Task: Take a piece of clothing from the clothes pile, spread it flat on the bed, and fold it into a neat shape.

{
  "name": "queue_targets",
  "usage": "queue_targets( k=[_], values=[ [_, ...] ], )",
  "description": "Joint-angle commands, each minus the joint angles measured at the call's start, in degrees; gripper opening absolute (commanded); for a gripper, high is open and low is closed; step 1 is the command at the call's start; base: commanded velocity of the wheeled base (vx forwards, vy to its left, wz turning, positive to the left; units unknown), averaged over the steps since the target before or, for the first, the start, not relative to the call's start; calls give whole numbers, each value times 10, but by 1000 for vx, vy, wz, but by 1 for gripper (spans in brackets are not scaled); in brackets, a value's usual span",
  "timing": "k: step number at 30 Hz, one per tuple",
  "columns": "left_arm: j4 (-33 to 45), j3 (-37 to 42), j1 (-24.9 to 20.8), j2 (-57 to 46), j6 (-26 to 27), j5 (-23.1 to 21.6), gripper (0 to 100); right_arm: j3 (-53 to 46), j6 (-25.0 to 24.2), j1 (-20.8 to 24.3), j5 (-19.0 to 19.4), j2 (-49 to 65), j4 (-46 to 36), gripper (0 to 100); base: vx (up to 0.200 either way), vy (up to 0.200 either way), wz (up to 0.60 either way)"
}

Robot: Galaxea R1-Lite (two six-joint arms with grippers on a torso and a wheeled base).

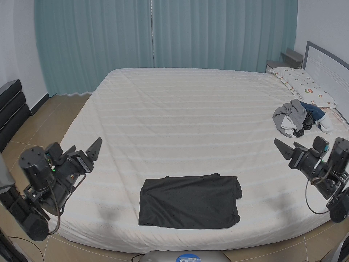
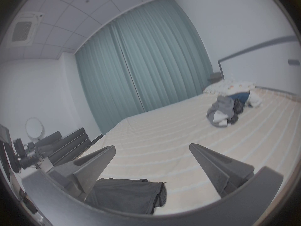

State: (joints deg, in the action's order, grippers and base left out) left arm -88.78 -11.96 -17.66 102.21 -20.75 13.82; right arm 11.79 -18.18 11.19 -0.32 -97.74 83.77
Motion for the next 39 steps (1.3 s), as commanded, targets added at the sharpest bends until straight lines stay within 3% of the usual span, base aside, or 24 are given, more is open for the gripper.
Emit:
queue_targets(
  k=[1, 5, 10, 11, 12, 13, 16, 17, 18, 20, 21, 26, 30, 34, 39],
  values=[
    [-11, 91, 8, -218, 91, 38, 100, -113, 98, 0, -9, 243, -12, 100, 0, 0, 0],
    [-5, 109, 9, -275, 131, 58, 100, -118, 128, -3, -9, 335, -69, 100, 0, 0, 0],
    [53, 119, 9, -389, 188, 99, 100, -114, 133, -4, -10, 528, -296, 100, 0, 0, 0],
    [53, 119, 9, -389, 188, 99, 100, -114, 133, -4, -10, 528, -296, 100, 0, 0, 0],
    [101, 119, 8, -442, 212, 113, 100, -106, 136, -4, -9, 603, -389, 100, 0, 0, 0],
    [105, 119, 8, -446, 214, 114, 100, -106, 136, -5, -9, 608, -396, 100, 0, 0, 0],
    [225, 111, 10, -553, 251, 135, 100, -68, 138, -31, -9, 717, -568, 100, 0, 0, 0],
    [230, 110, 10, -558, 252, 136, 100, -66, 138, -33, -8, 721, -574, 100, 0, 0, 0],
    [303, 98, 23, -613, 261, 141, 100, -41, 138, -54, -2, 766, -650, 100, 0, 0, 0],
    [310, 96, 25, -618, 261, 141, 100, -38, 138, -57, -1, 769, -656, 100, 0, 0, 0],
    [416, 66, 53, -681, 262, 137, 100, 0, 140, -82, 8, 821, -754, 100, 0, 0, 0],
    [648, 9, 69, -826, 261, 135, 100, 89, 153, -92, 38, 924, -1009, 100, 0, 0, 0],
    [718, 0, 85, -888, 260, 135, 100, 109, 162, -100, 37, 951, -1069, 100, 0, 0, 0],
    [761, 1, 121, -938, 263, 132, 100, 81, 169, -112, 39, 977, -1070, 100, 0, 0, 0],
    [790, 10, 126, -961, 260, 103, 100, 52, 172, -112, 42, 977, -1037, 100, 0, 0, 0]
  ],
)
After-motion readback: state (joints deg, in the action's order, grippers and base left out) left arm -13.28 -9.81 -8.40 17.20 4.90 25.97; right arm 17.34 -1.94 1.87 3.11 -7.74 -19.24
